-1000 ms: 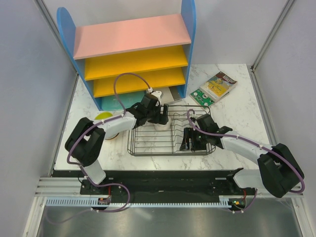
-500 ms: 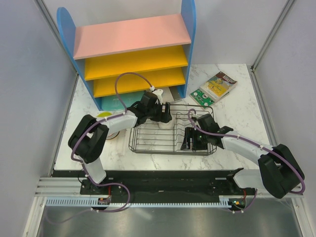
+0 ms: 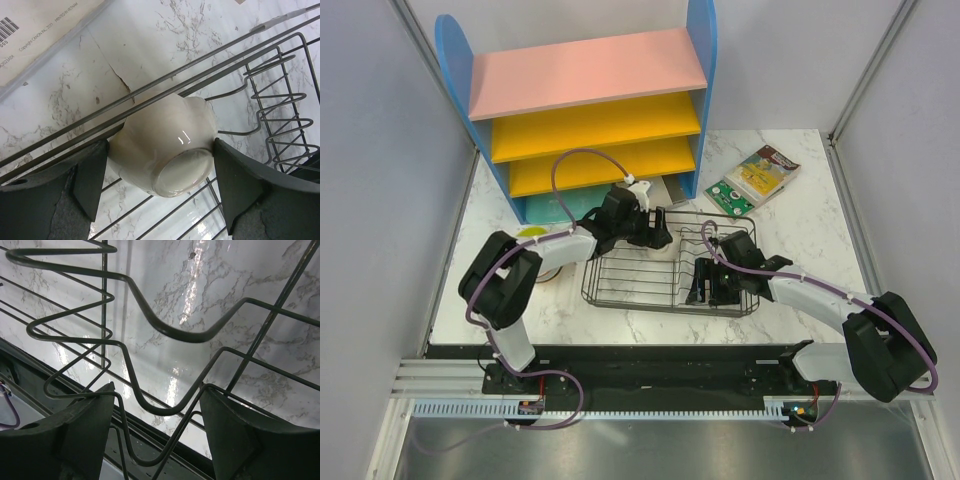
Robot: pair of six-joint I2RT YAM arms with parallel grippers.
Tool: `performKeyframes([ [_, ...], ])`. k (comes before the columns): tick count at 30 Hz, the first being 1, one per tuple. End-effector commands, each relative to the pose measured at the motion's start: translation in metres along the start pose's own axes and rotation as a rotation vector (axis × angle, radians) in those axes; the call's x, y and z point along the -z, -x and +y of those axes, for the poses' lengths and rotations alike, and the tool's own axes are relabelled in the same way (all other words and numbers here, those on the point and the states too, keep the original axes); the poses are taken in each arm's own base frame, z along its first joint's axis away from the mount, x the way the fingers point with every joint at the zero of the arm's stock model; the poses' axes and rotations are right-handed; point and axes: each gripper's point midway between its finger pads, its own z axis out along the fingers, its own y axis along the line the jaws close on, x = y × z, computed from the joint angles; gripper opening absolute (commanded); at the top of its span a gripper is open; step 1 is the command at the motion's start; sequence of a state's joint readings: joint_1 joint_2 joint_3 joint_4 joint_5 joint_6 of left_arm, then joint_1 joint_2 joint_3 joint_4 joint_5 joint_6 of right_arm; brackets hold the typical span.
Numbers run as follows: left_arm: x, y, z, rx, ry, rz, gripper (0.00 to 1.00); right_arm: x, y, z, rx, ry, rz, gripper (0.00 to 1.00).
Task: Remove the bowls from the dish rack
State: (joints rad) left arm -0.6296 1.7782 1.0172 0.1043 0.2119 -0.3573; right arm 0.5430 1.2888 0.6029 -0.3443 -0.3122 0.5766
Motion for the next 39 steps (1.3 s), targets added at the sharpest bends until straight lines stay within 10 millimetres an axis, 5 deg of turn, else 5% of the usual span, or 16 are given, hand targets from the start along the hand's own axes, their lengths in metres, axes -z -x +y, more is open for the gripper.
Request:
performKeyframes([
  [1, 0.044, -0.155, 0.003, 0.093, 0.0, 0.53, 0.27, -0.002, 0.011, 0.002, 0.038, -0.003, -0.038, 0.77],
  [5, 0.058, -0.139, -0.002, 0.075, 0.005, 0.471, 0.02, -0.002, 0.012, 0.002, 0.041, -0.006, -0.043, 0.77],
  [16, 0.096, -0.071, -0.008, -0.013, 0.088, 0.299, 0.02, -0.003, 0.01, -0.002, 0.025, -0.014, -0.046, 0.77],
  [20, 0.098, -0.071, -0.006, -0.027, 0.103, 0.318, 0.02, -0.003, 0.01, 0.0, 0.027, -0.008, -0.047, 0.77],
  [26, 0.114, -0.061, -0.011, -0.021, 0.108, 0.285, 0.28, -0.001, 0.009, -0.001, 0.03, -0.008, -0.052, 0.77],
  [27, 0.122, -0.053, -0.015, -0.026, 0.104, 0.255, 0.41, -0.002, 0.008, -0.002, 0.03, -0.01, -0.049, 0.77],
  [30, 0.137, -0.04, -0.015, -0.028, 0.139, 0.215, 0.58, -0.003, 0.007, -0.003, 0.028, -0.013, -0.041, 0.77],
  [39, 0.135, -0.049, -0.001, -0.018, 0.214, 0.274, 0.68, -0.004, 0.01, -0.001, 0.027, -0.006, -0.045, 0.77],
])
